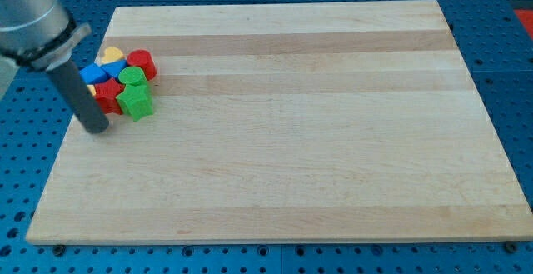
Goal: Push the green star to the right of the red circle
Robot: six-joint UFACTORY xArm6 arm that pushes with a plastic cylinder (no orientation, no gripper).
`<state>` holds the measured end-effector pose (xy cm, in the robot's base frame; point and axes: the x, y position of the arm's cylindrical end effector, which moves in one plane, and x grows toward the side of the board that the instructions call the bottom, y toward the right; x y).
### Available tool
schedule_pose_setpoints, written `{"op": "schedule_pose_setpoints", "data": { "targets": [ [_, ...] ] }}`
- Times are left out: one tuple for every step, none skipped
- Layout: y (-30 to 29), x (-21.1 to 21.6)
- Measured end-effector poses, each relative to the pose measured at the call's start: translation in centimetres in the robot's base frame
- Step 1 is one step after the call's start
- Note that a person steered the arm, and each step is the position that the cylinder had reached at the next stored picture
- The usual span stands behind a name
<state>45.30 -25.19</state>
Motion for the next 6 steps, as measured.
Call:
{"op": "schedule_pose_setpoints", "data": {
  "targets": [
    [2.8, -0.7],
    [6.6, -1.1],
    [9.3, -5.1],
    [9.3, -6.4],
    [7.4, -3.9],
    [4.5, -2.8]
  ]
}}
